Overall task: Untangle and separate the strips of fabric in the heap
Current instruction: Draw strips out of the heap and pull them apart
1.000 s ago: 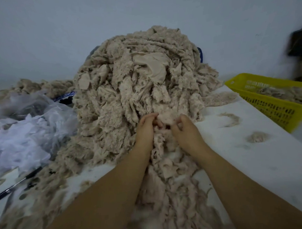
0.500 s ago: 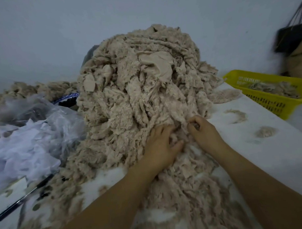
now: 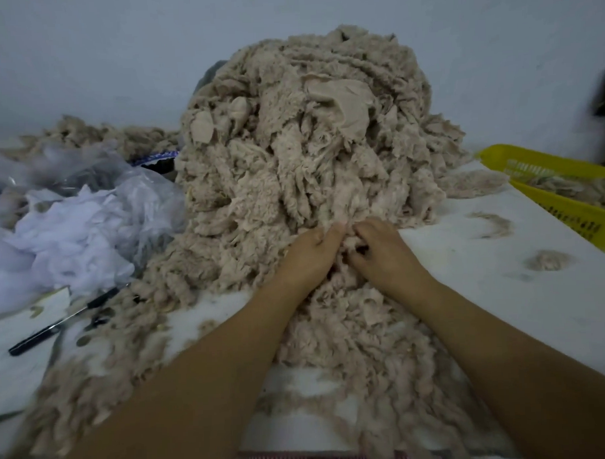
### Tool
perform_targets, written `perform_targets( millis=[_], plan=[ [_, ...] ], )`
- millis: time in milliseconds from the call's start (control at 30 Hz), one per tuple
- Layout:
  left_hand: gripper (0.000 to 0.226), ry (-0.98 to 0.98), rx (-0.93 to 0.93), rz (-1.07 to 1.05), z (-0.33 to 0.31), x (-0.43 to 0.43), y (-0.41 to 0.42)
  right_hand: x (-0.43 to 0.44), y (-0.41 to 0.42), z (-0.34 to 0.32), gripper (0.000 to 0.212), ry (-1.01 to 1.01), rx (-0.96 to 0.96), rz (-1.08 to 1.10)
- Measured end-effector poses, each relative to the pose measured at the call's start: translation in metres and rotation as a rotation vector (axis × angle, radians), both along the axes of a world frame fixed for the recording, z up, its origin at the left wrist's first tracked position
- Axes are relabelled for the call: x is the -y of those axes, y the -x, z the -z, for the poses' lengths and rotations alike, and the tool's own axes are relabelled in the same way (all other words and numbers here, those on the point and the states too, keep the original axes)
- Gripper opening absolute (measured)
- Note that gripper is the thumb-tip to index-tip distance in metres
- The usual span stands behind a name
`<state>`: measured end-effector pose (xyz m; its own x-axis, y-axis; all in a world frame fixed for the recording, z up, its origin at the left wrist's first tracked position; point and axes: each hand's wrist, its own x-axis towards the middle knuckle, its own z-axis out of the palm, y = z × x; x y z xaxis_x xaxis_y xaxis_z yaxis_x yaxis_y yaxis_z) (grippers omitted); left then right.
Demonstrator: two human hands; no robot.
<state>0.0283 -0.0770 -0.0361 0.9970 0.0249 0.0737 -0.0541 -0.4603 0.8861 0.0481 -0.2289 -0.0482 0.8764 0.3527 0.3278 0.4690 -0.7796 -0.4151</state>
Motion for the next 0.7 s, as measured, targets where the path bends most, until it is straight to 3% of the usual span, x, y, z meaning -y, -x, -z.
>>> perform_targets(
  millis=[33,100,167,333,500,700],
  plan=[
    [0.049,0.003,0.016,-0.009,-0.002,0.001,0.002,0.002,-0.001,-0.001,0.033,0.0,0.02,0.029],
    [0.066,0.064,-0.01,-0.034,-0.003,0.002,0.004,0.004,-0.001,-0.002,0.022,0.002,0.029,0.056],
    [0.065,0.137,-0.021,-0.07,-0.002,0.002,0.004,0.004,-0.003,-0.001,0.015,0.017,0.022,0.064],
    [0.077,0.235,-0.016,-0.054,-0.001,0.002,0.002,0.002,-0.006,-0.003,0.026,0.018,-0.051,0.104],
    [0.072,0.256,0.001,-0.029,0.004,0.002,-0.005,0.003,-0.011,0.0,0.036,0.008,-0.077,0.108],
    [0.068,0.296,-0.007,-0.029,0.006,-0.002,-0.012,0.002,-0.013,0.001,0.022,-0.095,-0.074,0.11]
  ],
)
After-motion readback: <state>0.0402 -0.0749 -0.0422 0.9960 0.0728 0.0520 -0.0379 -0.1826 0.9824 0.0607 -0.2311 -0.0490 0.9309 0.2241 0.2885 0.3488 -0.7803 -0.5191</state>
